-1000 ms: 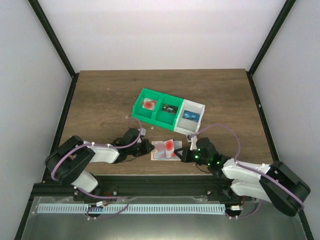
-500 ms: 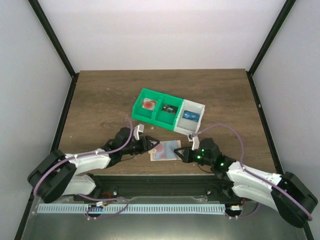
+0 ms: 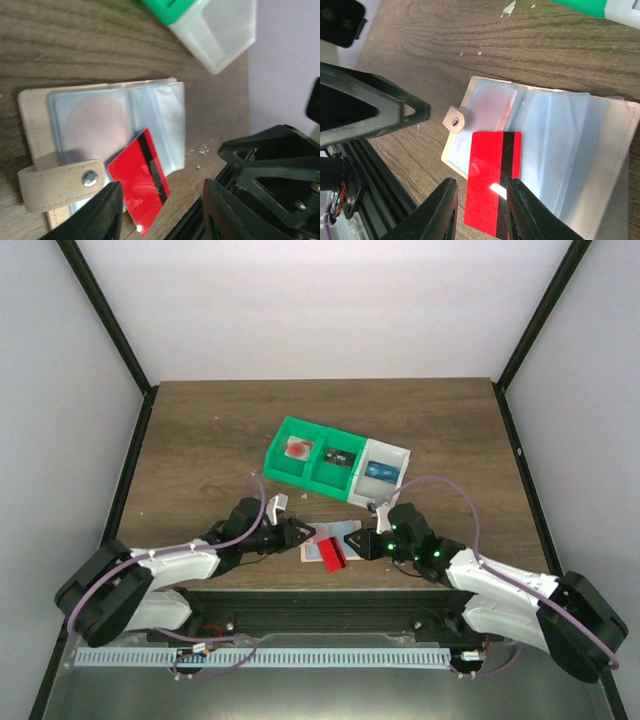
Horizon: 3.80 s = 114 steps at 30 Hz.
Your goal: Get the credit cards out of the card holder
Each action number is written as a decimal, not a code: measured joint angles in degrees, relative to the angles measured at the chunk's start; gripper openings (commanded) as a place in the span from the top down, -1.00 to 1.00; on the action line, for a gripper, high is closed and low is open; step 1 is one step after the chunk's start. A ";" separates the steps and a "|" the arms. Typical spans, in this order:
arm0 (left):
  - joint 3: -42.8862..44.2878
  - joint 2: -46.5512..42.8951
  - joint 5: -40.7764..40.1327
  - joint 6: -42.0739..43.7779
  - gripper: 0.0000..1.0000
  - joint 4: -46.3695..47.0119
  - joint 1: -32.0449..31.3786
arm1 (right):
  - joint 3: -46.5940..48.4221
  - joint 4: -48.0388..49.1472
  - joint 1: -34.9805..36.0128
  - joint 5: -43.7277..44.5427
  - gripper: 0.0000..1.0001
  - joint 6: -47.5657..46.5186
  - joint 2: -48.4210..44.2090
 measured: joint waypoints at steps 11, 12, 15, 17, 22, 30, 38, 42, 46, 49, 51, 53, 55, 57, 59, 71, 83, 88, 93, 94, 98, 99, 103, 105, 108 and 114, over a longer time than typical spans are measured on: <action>4.50 13.88 2.67 0.74 1.00 2.71 -3.54 | -0.09 -1.36 -0.09 -7.56 0.17 3.87 5.25; 4.92 15.30 3.02 0.70 1.00 4.22 -3.56 | -0.87 -1.05 -0.09 -8.15 0.16 5.03 5.22; 5.81 17.84 3.37 0.48 1.00 5.99 -3.56 | -2.78 -0.35 -0.09 -9.42 0.16 7.76 4.81; 6.69 18.45 3.30 0.81 1.00 5.86 -3.56 | -3.96 0.11 -0.09 -9.64 0.16 9.49 3.89; 8.79 16.90 0.92 2.60 1.00 2.64 -3.61 | -7.65 2.32 -0.09 -9.62 0.14 13.31 1.57; 10.56 15.43 -3.50 5.99 1.00 -5.49 -5.16 | -9.68 6.36 0.50 -9.14 0.06 17.27 2.84; 10.56 16.96 -6.08 8.28 1.00 -9.86 -5.75 | -9.70 13.20 3.37 -8.68 -0.05 20.02 8.00; 10.58 17.29 -6.49 8.83 1.00 -9.64 -5.77 | -9.70 15.06 3.65 -8.20 -0.16 21.31 8.92; 10.75 17.35 -7.19 9.07 1.00 -9.77 -5.81 | -9.70 17.14 3.69 -7.48 -0.13 22.49 9.90; 10.78 17.35 -7.56 9.07 1.00 -9.75 -5.84 | -9.73 19.58 3.74 -7.48 -0.02 23.41 11.69; 10.75 17.35 -7.67 9.03 1.00 -9.73 -5.84 | -9.79 21.77 3.82 -7.67 0.04 24.11 13.42; 10.75 17.35 -7.74 8.96 1.00 -9.68 -5.84 | -9.88 23.96 4.00 -7.96 0.08 24.85 15.26; 10.73 17.35 -7.74 8.81 1.00 -9.57 -5.84 | -10.01 26.14 4.02 -8.37 0.17 25.38 16.81; 10.54 17.35 -7.74 8.70 1.00 -9.20 -5.86 | -10.21 27.85 4.02 -8.76 0.32 26.03 18.10; 10.40 17.35 -7.74 8.52 1.00 -8.92 -5.86 | -10.23 28.83 4.07 -8.94 0.56 26.21 18.93; 10.40 14.23 -9.44 8.61 0.66 -10.69 -5.86 | -10.69 28.41 4.33 -8.90 0.99 26.18 13.49; 12.35 -14.49 -20.96 33.40 0.26 -13.44 -13.92 | -0.83 3.67 -1.25 -14.53 0.99 18.08 -5.66; 12.35 -21.22 -22.53 50.40 0.23 -11.96 -18.05 | 3.48 -1.60 -4.11 -22.93 0.99 17.35 -5.07; 12.35 -23.74 -22.99 67.17 0.23 -13.35 -22.84 | 8.09 -5.16 -4.46 -30.10 0.99 18.38 -4.20; 12.35 -24.20 -23.15 69.64 0.22 -14.08 -23.45 | 9.11 -5.81 -4.70 -31.17 0.99 18.60 -4.20; 12.35 -28.06 -22.91 78.97 0.16 -18.23 -25.05 | 11.76 -7.54 -6.38 -34.23 0.99 20.61 -4.94; 12.35 -29.35 -22.69 80.89 0.15 -19.17 -25.18 | 11.63 -7.48 -6.84 -35.28 0.99 21.90 -5.40; 12.35 -35.04 -21.62 87.23 0.14 -22.67 -25.35 | 10.03 -3.93 -7.74 -39.28 0.99 28.70 -6.36; 12.35 -37.00 -21.38 90.01 0.14 -24.22 -25.35 | 9.03 -1.36 -7.76 -40.96 0.99 32.52 -6.95; 12.35 -37.73 -20.98 93.35 0.14 -26.45 -25.35 | 8.46 1.81 -7.76 -43.01 0.99 37.07 -7.74; 12.35 -35.93 -19.85 97.90 0.16 -31.43 -25.35 | 8.39 6.60 -7.76 -45.64 0.99 42.77 -8.66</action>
